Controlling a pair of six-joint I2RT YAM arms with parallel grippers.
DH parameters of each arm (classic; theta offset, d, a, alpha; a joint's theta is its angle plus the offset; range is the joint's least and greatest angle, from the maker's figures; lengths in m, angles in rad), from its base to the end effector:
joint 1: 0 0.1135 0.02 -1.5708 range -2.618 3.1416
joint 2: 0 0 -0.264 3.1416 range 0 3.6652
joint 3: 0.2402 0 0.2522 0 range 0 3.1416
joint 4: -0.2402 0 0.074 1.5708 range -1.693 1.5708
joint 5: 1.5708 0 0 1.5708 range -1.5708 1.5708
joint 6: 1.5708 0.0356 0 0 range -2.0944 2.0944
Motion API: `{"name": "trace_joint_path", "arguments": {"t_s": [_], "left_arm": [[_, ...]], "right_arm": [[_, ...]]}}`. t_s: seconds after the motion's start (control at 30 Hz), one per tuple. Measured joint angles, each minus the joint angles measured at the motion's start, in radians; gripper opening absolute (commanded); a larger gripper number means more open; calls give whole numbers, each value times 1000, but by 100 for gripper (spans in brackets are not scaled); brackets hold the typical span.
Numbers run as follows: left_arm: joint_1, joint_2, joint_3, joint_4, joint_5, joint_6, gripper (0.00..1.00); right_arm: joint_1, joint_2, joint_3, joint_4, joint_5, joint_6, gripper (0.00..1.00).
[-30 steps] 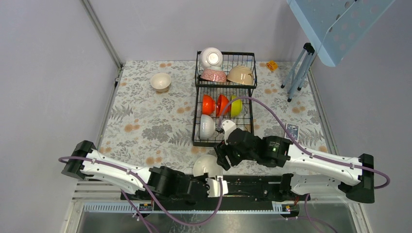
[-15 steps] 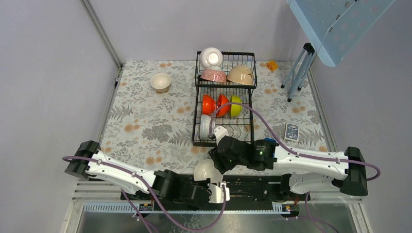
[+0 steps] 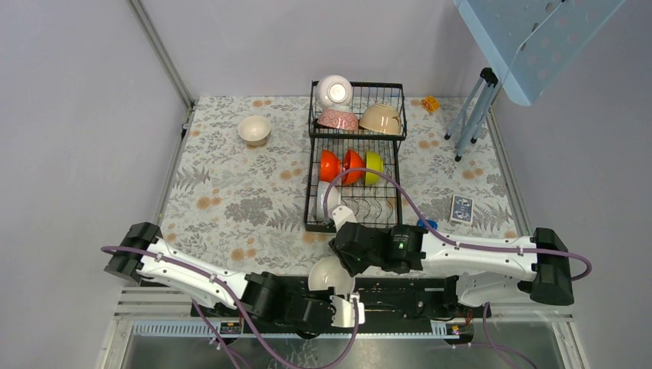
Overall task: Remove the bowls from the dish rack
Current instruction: Place the bowl at the center of the board.
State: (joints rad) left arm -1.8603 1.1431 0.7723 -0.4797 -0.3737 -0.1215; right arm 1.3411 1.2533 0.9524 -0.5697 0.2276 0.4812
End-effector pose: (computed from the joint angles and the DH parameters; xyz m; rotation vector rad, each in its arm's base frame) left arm -0.0536 -0.2253 0.2403 1.7225 1.6785 -0.5072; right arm 0.0669 0.2507 0.2659 -0.9418 2.3028 0.5431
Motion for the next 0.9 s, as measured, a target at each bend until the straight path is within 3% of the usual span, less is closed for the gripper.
{"name": "trace_joint_path", "arguments": {"t_s": [0.4,0.57,0.73,0.87,0.9], "left_arm": [[-6,27,13,-1,-1,-7,0],[-6,38,14,-1,-2,-7,0],[-7,39,20,2,-8,-8,0],[-11,39,34,8,-12,-10,0],[-11,39,34,8,-13,-12,5]], "right_arm": [[8,13,-1,5,-3,3,38],[15,18,-12,8,-5,6,26],[18,19,-28,13,-8,14,0],[19,19,-38,14,-2,13,0],[19,19,-40,14,-1,13,0]]}}
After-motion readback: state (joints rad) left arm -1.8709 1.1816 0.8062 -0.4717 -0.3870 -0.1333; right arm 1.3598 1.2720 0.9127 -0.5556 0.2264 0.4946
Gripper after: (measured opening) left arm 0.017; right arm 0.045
